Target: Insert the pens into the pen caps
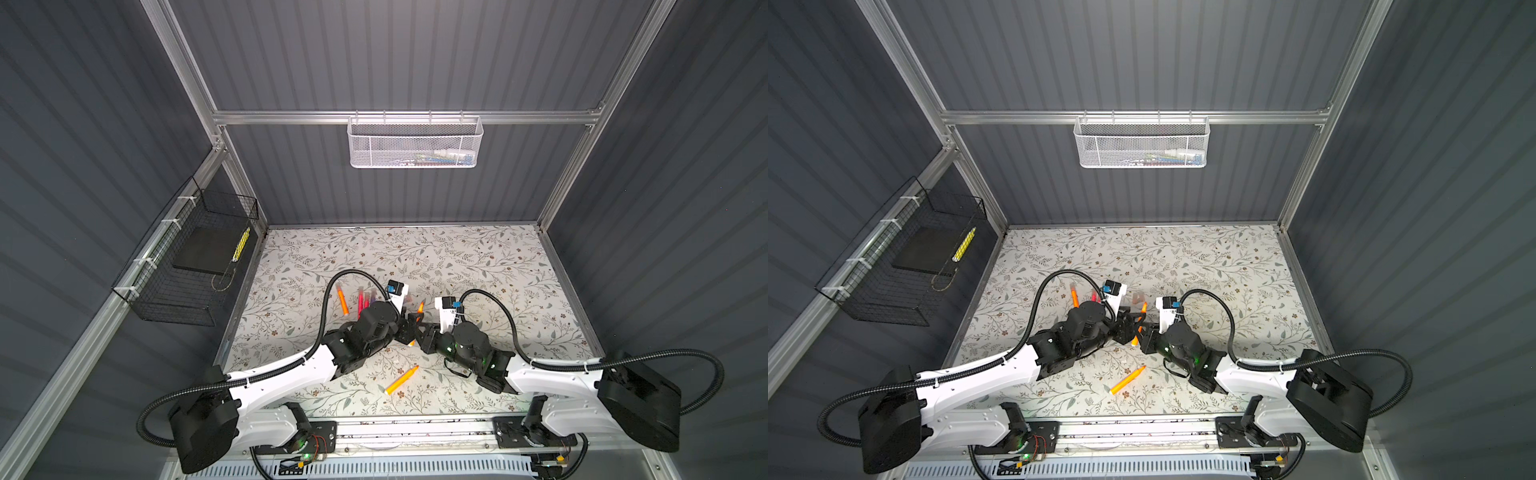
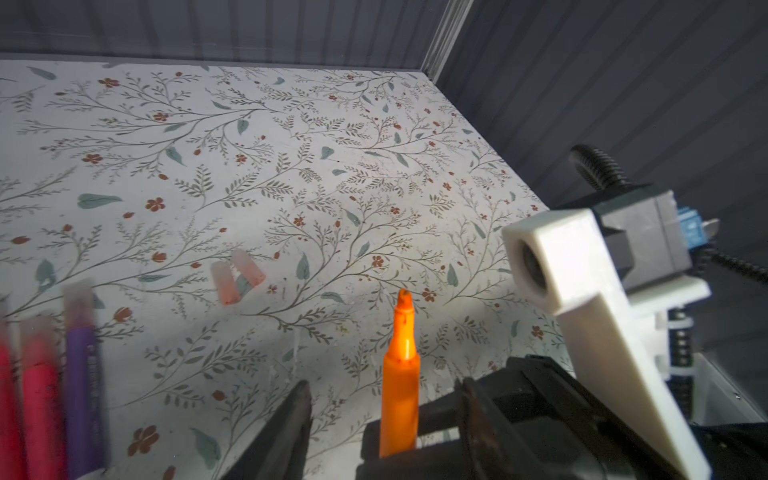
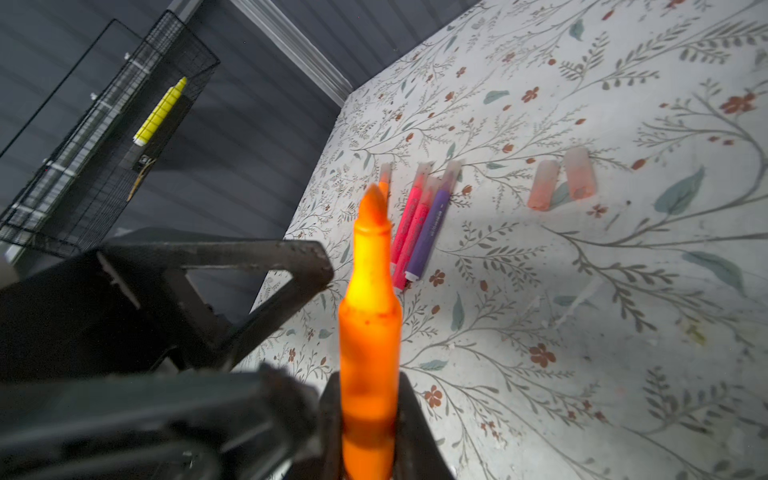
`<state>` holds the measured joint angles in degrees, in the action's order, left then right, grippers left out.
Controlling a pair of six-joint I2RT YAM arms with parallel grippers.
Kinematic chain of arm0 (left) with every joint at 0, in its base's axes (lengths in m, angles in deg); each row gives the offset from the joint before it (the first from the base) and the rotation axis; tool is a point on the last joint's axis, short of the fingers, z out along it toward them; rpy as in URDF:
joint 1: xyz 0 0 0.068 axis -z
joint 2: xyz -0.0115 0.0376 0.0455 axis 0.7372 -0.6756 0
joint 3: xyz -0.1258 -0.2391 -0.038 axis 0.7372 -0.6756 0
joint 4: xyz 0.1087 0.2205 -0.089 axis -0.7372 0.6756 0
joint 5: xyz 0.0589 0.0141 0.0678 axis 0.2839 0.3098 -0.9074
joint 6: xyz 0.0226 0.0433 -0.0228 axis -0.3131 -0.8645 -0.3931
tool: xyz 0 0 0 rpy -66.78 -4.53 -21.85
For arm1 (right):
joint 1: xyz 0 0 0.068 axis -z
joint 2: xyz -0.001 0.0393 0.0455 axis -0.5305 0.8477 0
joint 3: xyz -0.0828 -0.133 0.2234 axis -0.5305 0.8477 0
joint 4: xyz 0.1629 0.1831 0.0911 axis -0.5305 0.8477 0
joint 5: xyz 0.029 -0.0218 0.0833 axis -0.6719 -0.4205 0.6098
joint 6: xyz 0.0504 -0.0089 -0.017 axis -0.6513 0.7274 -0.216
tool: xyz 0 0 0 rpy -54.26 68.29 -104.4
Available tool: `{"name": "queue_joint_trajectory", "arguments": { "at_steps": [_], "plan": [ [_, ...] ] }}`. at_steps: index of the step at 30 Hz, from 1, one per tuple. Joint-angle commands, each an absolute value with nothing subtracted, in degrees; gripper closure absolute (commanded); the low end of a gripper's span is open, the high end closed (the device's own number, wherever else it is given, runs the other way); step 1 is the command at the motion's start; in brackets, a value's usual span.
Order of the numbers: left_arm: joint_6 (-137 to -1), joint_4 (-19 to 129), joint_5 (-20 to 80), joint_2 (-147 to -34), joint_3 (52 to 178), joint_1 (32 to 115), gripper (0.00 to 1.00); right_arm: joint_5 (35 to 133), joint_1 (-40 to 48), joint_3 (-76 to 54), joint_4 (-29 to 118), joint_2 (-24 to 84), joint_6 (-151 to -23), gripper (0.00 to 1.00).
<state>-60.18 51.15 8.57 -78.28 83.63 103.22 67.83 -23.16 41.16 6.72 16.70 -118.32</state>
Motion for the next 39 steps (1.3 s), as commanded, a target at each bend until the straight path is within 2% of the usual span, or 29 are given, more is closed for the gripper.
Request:
{"name": "queue_joint_trajectory", "arguments": {
  "at_steps": [1, 10, 14, 17, 21, 24, 32, 36, 39],
  "plan": [
    [-59.06, 55.05, 0.62, -75.35, 81.24, 103.41, 0.38, 63.91, -22.22, 39.15, 15.32, 18.62, -121.44, 0.89],
    [-58.13, 56.28, -3.91, -72.01, 77.18, 103.3, 0.35, 69.93, -17.71, 30.36, 32.49, 32.5, -123.09, 0.92],
    [-57.9, 56.21, -4.52, -70.57, 75.86, 103.2, 0.35, 69.51, -17.62, 29.05, 35.59, 35.1, -122.39, 0.92],
    [-57.95, 56.31, -4.63, -69.99, 75.41, 103.19, 0.34, 68.95, -17.37, 29.06, 36.39, 35.1, -122.24, 0.83],
    [-57.73, 56.17, -3.52, -70.32, 74.97, 103.19, 0.35, 69.35, -17.03, 29.49, 35.6, 34.69, -122.55, 0.63],
    [-57.38, 56.86, -1.06, -72.14, 75.19, 103.14, 0.35, 69.18, -16.74, 29.58, 35.6, 34.07, -122.47, 0.56],
    [-55.65, 58.34, 10.72, -85.62, 80.65, 103.33, 0.38, 67.43, -14.6, 31.03, 37.5, 26.36, -121.36, 0.47],
    [-56.71, 62.79, 10.33, -92.09, 84.87, 103.75, 0.41, 65.7, -13.16, 32.75, 39.14, 19.76, -120.92, 0.44],
    [-56.23, 63.96, 7.85, -91.66, 84.28, 103.84, 0.43, 65.1, -12.92, 32.81, 40.02, 16.91, -120.01, 0.44]
  ]
}}
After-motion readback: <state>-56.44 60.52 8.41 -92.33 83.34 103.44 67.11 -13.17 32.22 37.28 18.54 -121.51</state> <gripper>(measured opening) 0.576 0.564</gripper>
